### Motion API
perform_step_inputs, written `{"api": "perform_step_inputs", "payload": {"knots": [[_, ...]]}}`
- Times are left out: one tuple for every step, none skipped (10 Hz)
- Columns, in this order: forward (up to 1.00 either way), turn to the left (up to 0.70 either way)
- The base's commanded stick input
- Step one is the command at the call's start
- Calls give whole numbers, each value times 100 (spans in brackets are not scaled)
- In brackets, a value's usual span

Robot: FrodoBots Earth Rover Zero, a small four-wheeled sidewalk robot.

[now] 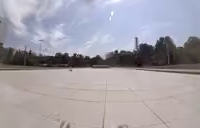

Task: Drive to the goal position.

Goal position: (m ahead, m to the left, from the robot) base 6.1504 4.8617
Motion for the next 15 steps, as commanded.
{"api": "perform_step_inputs", "payload": {"knots": [[70, 0], [70, 0], [70, 0], [70, 0], [70, 0], [70, 0], [70, 0], [70, 0], [70, 0], [70, 0], [70, 0], [70, 0], [70, 0], [70, 0], [70, 0]]}}
